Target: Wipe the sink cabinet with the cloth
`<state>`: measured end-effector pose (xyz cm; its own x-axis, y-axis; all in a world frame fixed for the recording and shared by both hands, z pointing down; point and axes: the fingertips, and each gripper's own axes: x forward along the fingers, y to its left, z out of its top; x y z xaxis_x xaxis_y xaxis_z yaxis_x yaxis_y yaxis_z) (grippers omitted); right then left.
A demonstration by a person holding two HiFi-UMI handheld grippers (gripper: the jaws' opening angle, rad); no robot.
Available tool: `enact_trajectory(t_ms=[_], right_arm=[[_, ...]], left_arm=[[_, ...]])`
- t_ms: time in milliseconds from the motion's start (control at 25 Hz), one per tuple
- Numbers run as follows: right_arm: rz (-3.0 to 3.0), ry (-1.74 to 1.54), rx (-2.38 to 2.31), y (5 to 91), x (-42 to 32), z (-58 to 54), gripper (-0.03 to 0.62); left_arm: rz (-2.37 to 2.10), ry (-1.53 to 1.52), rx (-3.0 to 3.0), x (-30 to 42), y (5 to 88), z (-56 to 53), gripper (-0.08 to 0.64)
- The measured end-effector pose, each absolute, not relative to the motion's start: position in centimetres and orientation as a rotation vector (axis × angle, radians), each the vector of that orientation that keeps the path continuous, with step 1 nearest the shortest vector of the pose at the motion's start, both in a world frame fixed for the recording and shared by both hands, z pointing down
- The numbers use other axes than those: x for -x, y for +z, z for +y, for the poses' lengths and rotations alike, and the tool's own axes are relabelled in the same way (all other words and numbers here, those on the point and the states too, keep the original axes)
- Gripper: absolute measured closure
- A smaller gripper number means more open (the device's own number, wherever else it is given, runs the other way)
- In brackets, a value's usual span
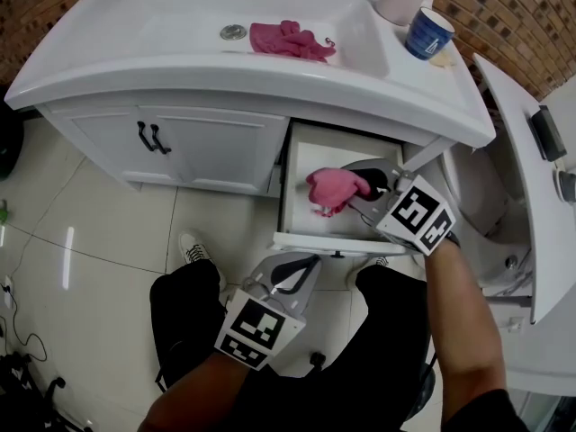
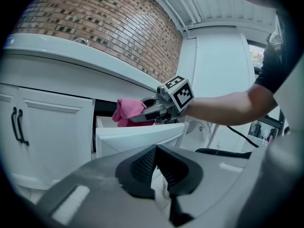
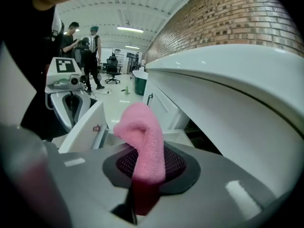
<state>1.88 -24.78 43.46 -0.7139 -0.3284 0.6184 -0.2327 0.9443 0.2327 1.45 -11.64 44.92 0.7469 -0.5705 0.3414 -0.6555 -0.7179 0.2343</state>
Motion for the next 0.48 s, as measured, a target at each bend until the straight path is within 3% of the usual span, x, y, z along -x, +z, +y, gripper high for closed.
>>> enact_trajectory(t_ms=[480], right_arm=[[-2.166, -0.126, -0.402, 47.0, -11.2, -24.7, 0.511]], left_arm=[[-0.917, 0.393, -2.565, -1.1, 46.1, -11.7, 0.554]])
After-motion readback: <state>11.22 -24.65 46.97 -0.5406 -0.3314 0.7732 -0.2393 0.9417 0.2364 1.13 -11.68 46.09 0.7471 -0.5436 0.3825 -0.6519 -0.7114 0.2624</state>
